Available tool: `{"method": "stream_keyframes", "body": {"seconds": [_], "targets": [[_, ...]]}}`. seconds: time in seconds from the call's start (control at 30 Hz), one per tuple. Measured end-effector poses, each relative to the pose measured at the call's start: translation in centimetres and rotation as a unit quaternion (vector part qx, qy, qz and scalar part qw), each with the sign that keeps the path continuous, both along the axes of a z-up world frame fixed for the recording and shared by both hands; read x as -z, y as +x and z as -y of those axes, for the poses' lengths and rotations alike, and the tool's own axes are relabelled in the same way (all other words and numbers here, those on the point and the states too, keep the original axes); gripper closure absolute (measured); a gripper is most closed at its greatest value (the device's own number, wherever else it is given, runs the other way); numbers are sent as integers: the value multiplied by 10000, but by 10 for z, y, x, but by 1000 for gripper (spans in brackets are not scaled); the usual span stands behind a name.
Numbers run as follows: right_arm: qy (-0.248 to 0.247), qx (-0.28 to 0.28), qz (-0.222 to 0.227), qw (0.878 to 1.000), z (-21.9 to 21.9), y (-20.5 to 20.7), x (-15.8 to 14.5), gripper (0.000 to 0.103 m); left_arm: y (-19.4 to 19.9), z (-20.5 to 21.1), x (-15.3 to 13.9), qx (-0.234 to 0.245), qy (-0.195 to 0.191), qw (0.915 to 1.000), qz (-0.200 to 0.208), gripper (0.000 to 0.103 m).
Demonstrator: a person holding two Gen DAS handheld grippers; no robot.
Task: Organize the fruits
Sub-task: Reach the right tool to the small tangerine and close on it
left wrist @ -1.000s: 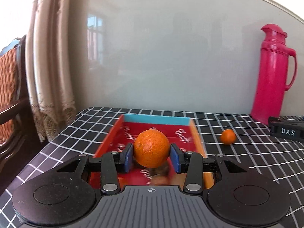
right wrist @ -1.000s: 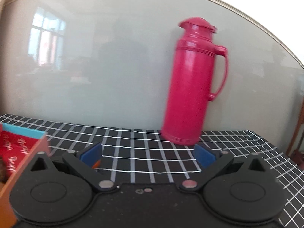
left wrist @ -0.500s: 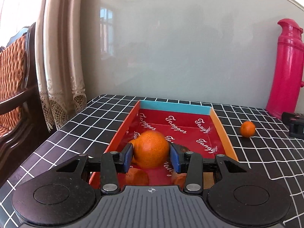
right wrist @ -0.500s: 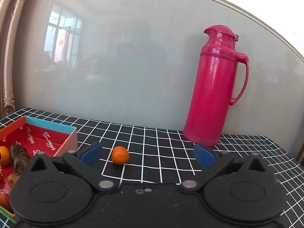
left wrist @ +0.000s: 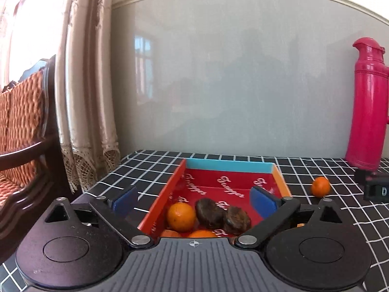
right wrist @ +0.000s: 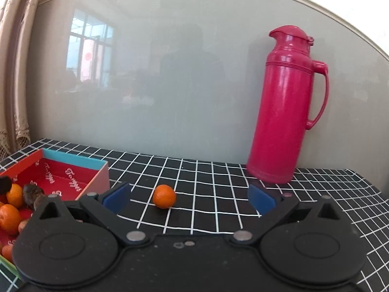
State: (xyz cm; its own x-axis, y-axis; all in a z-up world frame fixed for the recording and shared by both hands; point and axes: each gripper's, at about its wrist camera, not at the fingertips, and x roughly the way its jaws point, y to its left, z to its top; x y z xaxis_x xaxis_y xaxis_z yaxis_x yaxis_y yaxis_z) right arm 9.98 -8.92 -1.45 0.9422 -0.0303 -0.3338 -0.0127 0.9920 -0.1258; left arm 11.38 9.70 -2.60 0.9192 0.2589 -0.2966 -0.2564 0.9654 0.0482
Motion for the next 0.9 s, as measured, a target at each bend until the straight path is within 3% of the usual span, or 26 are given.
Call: {"method": "stream_keyframes", "body": {"seconds": [0.47,0.53,0.67,0.8,0.9], "targets": [[18,-101,-248,9996,-15,46,26,3,12,-45,4,-606,-71,9980,-141,4],[-17,-104,-278,9996,-18,54,27,6,16,-49,5,-678,-91,9975,-149,4],[45,-87,-571,9983,-18,77,36,34,25,-56,6,-706,-193,9971,-206,4],[119,-81,-804,9967,-19,97,44,37,29,-63,6,-557,-522,9967,-275,4],[122,-74,-870,9961,-21,107,45,39,29,-67,7,-633,-491,9965,-252,4]]}}
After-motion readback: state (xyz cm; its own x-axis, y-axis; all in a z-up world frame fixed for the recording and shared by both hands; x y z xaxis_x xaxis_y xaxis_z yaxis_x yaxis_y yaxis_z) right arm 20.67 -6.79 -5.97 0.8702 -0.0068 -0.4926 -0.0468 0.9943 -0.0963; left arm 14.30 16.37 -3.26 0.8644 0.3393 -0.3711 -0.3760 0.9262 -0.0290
